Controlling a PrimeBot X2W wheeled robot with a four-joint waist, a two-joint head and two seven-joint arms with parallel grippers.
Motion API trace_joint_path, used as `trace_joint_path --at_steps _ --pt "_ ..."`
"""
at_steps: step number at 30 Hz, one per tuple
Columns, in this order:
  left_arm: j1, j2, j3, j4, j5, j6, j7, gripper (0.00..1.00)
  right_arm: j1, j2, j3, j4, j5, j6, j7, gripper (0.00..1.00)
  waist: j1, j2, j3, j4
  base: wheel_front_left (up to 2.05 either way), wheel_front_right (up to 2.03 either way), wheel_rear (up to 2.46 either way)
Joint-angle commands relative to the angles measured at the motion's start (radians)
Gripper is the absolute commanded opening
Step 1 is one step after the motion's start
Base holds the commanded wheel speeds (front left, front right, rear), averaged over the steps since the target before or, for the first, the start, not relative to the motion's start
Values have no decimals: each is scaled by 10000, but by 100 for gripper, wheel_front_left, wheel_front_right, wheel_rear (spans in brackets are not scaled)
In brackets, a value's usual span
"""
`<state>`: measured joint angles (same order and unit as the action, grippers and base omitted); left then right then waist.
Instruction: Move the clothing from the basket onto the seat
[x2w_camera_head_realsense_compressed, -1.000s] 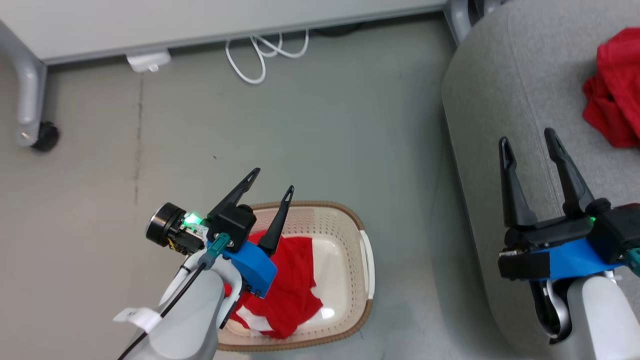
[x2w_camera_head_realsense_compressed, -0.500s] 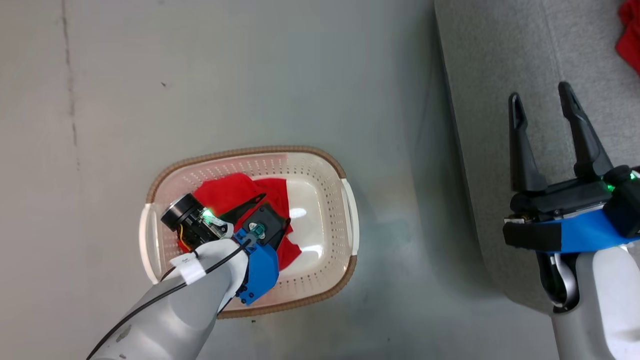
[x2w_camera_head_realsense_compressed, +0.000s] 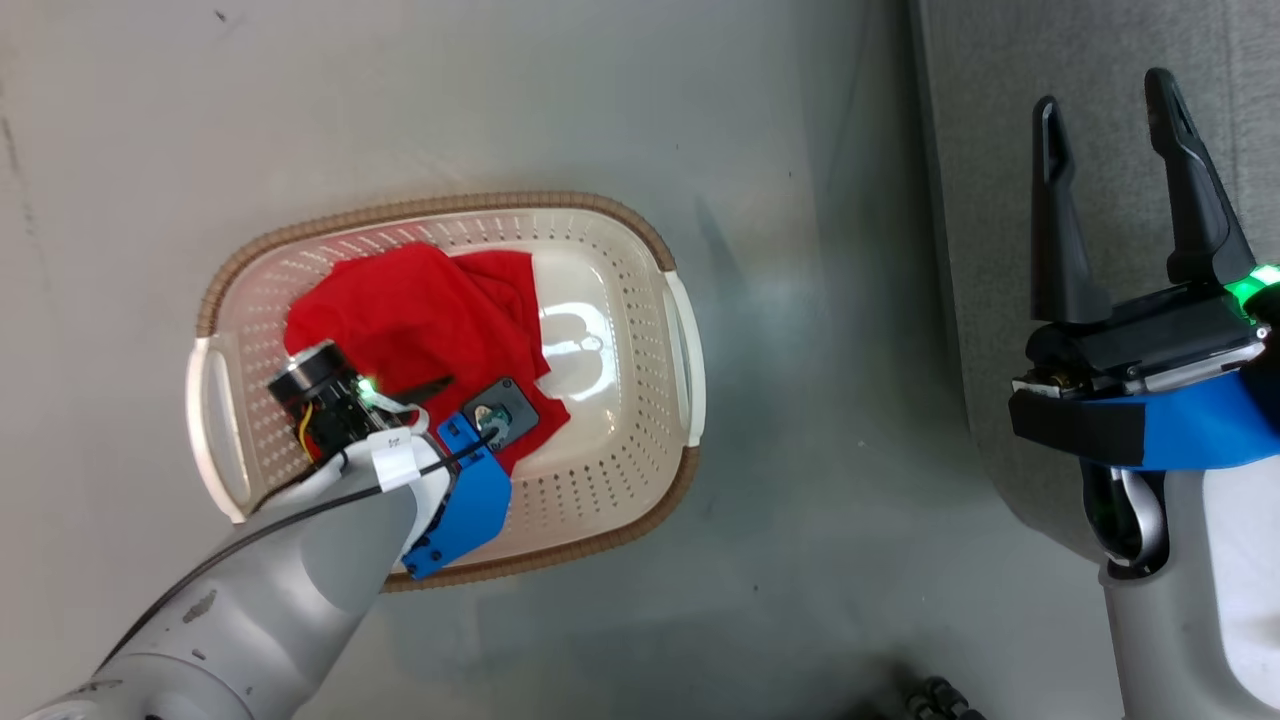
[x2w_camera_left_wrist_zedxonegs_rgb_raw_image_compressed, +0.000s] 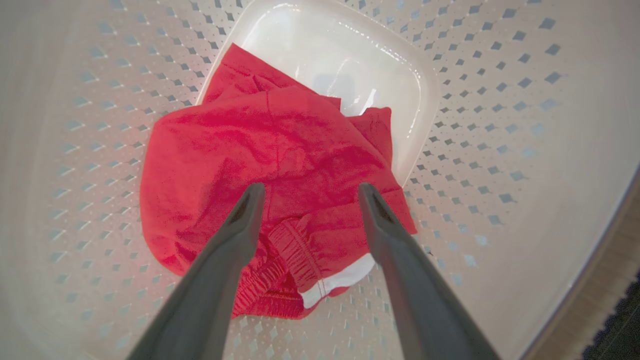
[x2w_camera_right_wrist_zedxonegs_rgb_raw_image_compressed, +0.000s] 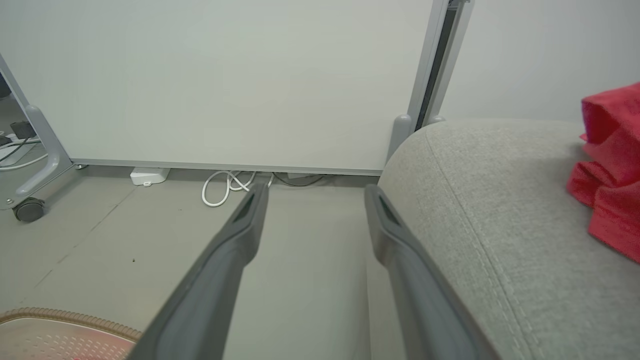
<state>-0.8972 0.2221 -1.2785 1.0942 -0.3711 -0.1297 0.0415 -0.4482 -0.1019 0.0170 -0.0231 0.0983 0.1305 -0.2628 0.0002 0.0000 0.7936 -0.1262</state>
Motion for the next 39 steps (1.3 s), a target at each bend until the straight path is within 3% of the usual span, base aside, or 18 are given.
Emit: trace_joint_path --at_steps 1,7,16,35,36,37,38,39 --pt "-227 84 -28 -20 103 2 109 100 -168 37 4 -77 3 5 -31 100 -2 0 422 -114 0 0 0" --pt "-319 388 -40 -140 1401 2 1369 100 -421 126 27 -443 19 5 -31 100 -2 0 1224 -259 0 0 0" --pt "-543 794 -42 -149 2412 2 2406 100 -589 267 161 -947 92 5 -31 100 -2 0 2066 -599 0 0 0" --pt "-1316 887 -45 680 2935 17 2197 100 -260 358 -92 -1761 -111 5 -31 100 -2 0 2836 -854 0 0 0" --pt "-1381 863 -42 656 3013 19 2074 82 -243 365 -99 -1772 -116 5 -31 100 -2 0 2842 -853 0 0 0" --pt "-1376 841 -44 706 3073 19 2033 18 -232 371 -105 -1783 -107 5 -31 100 -2 0 2846 -852 0 0 0" --pt "-1309 799 -46 784 3137 17 2048 0 -225 374 -109 -1791 -111 5 -31 100 -2 0 2845 -848 0 0 0" --pt "-1267 765 -46 840 3154 14 2047 0 -233 376 -113 -1788 -118 5 -31 100 -2 0 2842 -840 0 0 0"
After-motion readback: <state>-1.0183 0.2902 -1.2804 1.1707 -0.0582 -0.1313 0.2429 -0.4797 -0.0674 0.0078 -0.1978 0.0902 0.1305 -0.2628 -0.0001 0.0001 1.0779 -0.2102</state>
